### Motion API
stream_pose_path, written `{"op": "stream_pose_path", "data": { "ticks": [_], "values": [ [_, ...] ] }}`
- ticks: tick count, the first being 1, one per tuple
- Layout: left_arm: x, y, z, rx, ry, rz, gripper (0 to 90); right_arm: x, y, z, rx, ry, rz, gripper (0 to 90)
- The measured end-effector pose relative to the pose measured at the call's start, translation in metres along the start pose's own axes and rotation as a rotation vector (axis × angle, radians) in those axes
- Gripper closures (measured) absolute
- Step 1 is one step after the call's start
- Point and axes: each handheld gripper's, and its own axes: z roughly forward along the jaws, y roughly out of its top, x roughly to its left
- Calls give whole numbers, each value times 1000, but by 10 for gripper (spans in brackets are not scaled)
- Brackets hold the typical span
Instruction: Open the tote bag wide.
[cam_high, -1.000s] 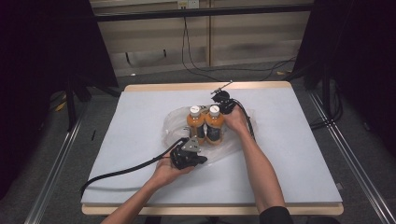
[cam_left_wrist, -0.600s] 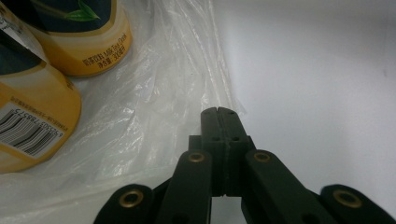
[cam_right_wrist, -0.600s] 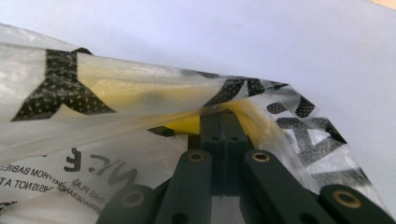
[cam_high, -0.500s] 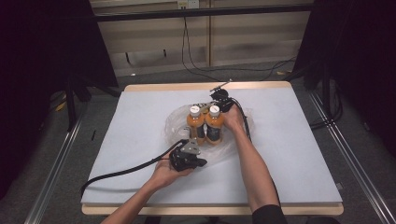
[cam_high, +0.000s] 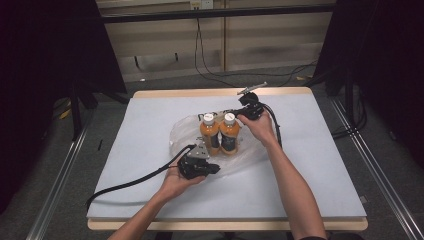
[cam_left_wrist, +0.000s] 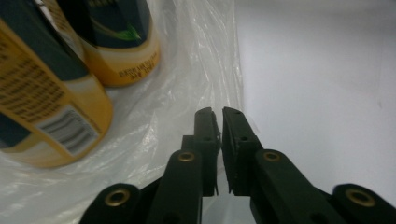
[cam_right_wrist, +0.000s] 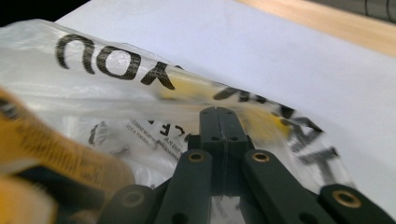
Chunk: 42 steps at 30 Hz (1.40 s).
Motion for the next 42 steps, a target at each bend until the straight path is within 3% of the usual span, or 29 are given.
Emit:
{"op": "stream_pose_path", "data": {
  "ticks": [2, 4, 7, 11, 14, 17, 20, 25, 27, 29, 32, 37, 40, 42],
  "values": [
    [0, 0, -4, -41, 28, -6, 807, 3, -3, -10, -17, -2, -25, 900],
    [-1, 1, -8, -46, 64, -6, 783, 5, -8, -19, -32, 7, -60, 900],
    [1, -1, -15, -74, 96, -10, 707, 7, -15, -33, -58, -3, -64, 900],
    [2, -2, -28, -115, 129, -33, 625, 12, -21, -50, -90, -21, -76, 801],
    [-1, -4, -39, -124, 166, -21, 554, 15, -28, -61, -80, -24, -94, 757],
    [-2, -10, -52, -130, 206, -41, 462, 16, -37, -75, -110, -50, -89, 635],
    [-4, -18, -69, -144, 248, -36, 369, 18, -50, -91, -160, -57, -74, 495],
    [-9, -30, -86, -160, 315, -29, 256, 25, -70, -114, -166, -88, -77, 289],
    [-7, -32, -92, -159, 295, -62, 213, 29, -76, -122, -189, -102, -83, 220],
    [-5, -34, -98, -158, 300, -106, 151, 30, -83, -130, -204, -116, -74, 160],
    [-3, -42, -107, -142, 334, -114, 132, 30, -96, -142, -211, -135, -55, 105],
    [-2, -62, -121, -160, 376, -180, 73, 32, -119, -165, -232, -185, -29, 78],
    [-3, -71, -129, -163, 406, -191, 64, 35, -131, -176, -242, -178, -1, 73],
    [-4, -76, -134, -179, 403, -216, 54, 38, -138, -182, -238, -168, 6, 71]
  ]
}}
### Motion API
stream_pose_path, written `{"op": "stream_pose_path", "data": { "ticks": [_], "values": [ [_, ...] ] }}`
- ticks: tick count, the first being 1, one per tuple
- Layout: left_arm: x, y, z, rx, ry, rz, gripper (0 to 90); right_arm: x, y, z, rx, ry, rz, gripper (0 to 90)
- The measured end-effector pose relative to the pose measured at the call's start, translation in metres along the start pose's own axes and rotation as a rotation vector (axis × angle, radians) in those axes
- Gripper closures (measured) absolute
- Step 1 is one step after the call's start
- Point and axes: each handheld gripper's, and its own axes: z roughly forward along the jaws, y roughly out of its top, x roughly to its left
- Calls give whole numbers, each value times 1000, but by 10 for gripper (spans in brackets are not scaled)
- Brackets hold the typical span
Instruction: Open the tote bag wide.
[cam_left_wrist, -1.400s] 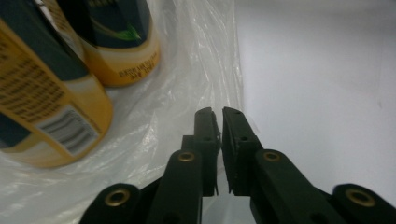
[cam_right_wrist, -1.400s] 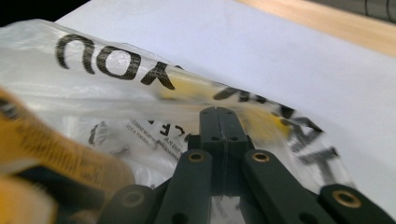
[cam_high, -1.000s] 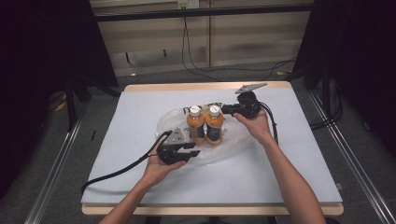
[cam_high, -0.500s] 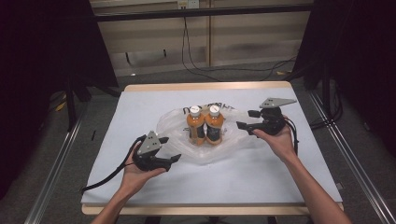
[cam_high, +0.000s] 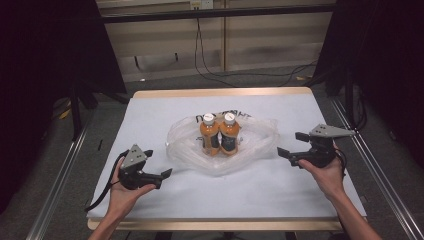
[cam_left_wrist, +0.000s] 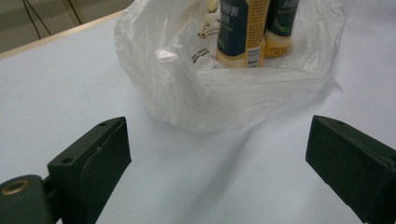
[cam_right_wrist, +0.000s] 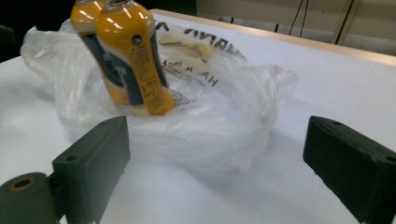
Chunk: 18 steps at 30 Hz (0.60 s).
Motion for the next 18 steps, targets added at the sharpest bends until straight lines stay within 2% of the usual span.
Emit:
{"op": "stream_pose_path", "data": {
  "ticks": [2, 3, 5, 11, 14, 16, 18],
  "values": [
    [4, -6, -8, -23, -20, -64, 53, 1, -7, -7, 9, -5, 14, 74],
    [5, -9, -12, -25, -19, -75, 53, 1, -11, -9, 17, -14, 17, 74],
    [4, -15, -21, -20, 27, -66, 48, 2, -19, -15, 17, -31, 13, 74],
    [-5, -36, -39, -30, 71, -75, 46, 8, -35, -32, 16, -46, 24, 81],
    [-11, -45, -43, -44, 60, -104, 40, 11, -45, -41, -5, -62, 43, 84],
    [-16, -47, -45, -60, 30, -93, 36, 13, -53, -46, -28, -76, 55, 85],
    [-20, -47, -43, -59, 17, -70, 33, 16, -57, -49, -20, -93, 56, 80]
  ]
}}
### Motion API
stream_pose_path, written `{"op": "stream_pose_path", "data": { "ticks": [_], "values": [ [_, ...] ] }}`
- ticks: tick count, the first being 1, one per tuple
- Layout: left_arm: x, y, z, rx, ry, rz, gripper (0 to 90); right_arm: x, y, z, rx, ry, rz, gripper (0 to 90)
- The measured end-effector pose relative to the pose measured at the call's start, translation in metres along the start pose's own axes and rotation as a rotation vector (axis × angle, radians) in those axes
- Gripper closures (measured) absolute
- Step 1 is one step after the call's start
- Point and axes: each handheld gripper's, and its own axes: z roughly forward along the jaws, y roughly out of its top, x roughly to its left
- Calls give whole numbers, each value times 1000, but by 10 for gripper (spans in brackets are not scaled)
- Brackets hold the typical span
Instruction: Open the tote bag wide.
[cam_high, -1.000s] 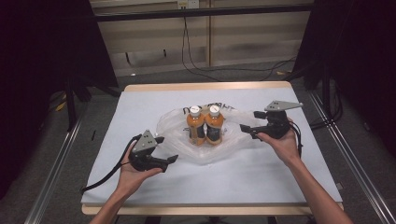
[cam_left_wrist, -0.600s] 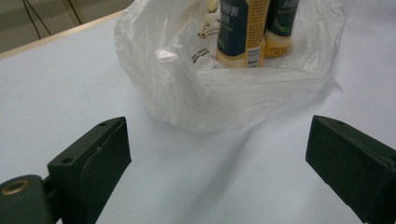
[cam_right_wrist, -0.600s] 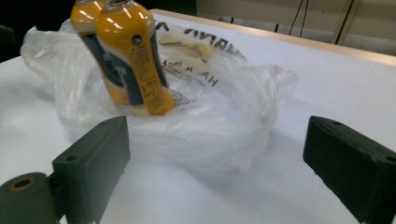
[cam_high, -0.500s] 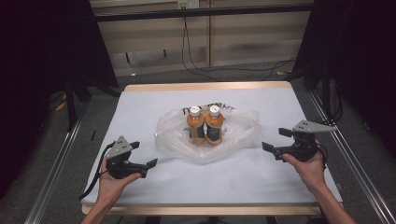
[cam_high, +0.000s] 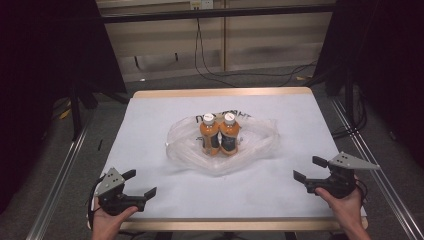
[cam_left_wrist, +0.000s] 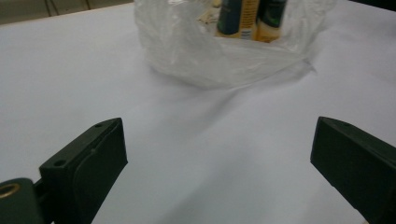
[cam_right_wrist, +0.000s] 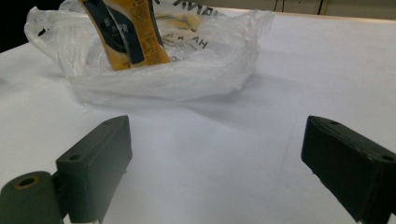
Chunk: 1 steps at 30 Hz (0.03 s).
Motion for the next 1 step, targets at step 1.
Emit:
{"op": "stream_pose_path", "data": {
  "ticks": [1],
  "values": [
    [-1, 0, 2, 5, -18, 9, 33, 2, -1, -2, 5, -21, -20, 79]
  ]
}}
